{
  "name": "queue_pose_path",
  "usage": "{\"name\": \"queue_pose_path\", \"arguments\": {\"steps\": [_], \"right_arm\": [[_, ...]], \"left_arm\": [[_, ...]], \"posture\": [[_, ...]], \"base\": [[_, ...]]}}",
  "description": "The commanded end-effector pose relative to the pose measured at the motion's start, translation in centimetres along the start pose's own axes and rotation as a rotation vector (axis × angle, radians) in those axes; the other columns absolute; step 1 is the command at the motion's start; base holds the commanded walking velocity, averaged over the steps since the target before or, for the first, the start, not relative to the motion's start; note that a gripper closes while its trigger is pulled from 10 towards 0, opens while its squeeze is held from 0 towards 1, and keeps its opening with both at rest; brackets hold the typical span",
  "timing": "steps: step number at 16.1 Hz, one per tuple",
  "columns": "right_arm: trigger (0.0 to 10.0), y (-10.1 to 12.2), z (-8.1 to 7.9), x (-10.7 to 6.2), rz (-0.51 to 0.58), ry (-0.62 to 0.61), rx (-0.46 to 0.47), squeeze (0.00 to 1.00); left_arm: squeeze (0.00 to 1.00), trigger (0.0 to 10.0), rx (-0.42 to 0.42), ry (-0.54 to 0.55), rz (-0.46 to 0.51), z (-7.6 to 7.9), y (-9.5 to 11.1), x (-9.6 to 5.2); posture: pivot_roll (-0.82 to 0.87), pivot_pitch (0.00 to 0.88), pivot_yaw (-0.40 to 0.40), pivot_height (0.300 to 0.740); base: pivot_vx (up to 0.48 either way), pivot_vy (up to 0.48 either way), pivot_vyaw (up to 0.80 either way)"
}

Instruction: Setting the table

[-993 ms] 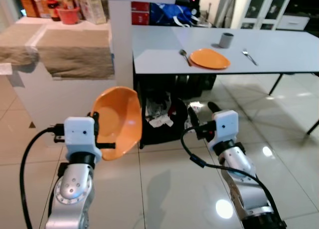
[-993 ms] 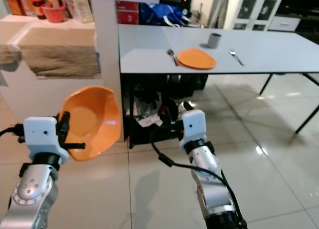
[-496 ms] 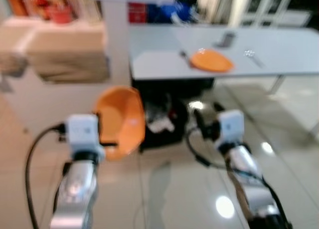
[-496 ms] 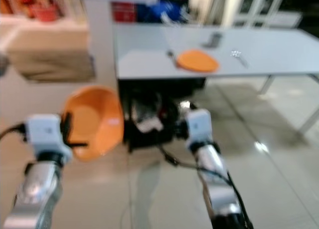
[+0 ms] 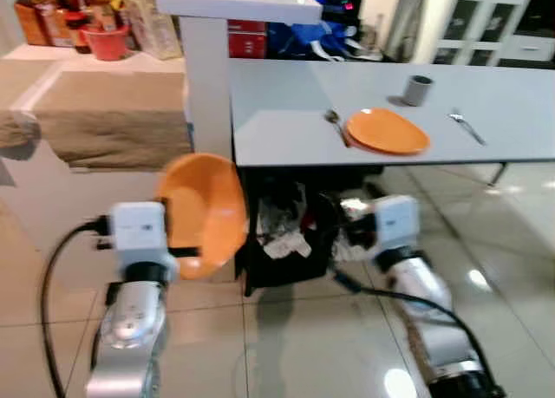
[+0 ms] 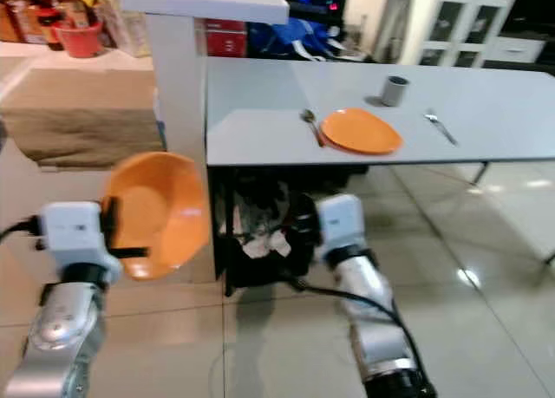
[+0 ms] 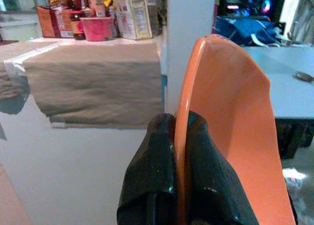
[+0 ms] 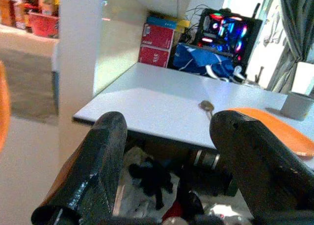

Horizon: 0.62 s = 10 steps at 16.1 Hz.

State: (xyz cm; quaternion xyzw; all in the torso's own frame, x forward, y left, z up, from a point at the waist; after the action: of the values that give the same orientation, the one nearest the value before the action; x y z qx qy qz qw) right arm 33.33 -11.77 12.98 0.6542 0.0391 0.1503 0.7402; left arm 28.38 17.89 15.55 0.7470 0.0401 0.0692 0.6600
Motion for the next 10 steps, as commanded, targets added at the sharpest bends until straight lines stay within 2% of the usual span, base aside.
{"name": "queue_pose_path", "arguments": {"steps": [1,10], "right_arm": [[10.0,0.51,-0.62,0.30,0.016,0.018,-0.003,0.00],[10.0,0.34,-0.56,0.25,0.009,0.017,-0.005,0.00]], "left_arm": [[0.00,0.0,0.009,0.039,0.032,-1.00,0.81,0.14],[0.00,0.0,0.007,0.058,0.021,-1.26,0.48,0.35]], "posture": [[0.06,0.000,-0.053,0.740],[0.05,0.000,-0.049,0.740]], "base": [[0.480,0.000,0.00],[0.460,0.000,0.00]]}}
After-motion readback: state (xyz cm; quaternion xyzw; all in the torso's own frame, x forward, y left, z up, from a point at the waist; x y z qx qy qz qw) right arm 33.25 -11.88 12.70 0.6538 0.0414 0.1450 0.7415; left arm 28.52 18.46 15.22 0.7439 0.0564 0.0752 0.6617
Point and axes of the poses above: a point about 5 cm out from each wrist's last joint towards the gripper, its own x axis pointing out of the wrist towards the gripper, its own y axis along the axis of the wrist's last joint, z = x × y, the point moved 4 cm from there along x, pointing out of the wrist towards the gripper, and after that the axes turned 1 degree about x, right-handed, at the moved point
